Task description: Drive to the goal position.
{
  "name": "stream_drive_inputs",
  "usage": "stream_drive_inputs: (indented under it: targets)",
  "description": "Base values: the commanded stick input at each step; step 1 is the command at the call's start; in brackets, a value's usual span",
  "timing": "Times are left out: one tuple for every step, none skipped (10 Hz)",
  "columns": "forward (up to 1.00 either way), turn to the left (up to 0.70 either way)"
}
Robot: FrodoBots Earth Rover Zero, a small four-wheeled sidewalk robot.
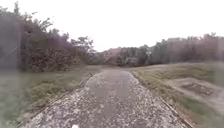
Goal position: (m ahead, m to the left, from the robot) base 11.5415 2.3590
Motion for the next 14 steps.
stream_drive_inputs:
  targets:
    - [0.70,0.00]
    - [0.70,0.00]
    - [0.70,0.00]
    - [0.70,0.00]
    - [0.70,0.00]
    - [0.70,0.00]
    - [0.70,0.00]
    - [0.70,0.00]
    - [0.70,0.00]
    - [0.70,0.00]
    - [0.70,0.00]
    - [0.70,0.00]
    - [0.70,0.00]
    - [0.70,0.00]
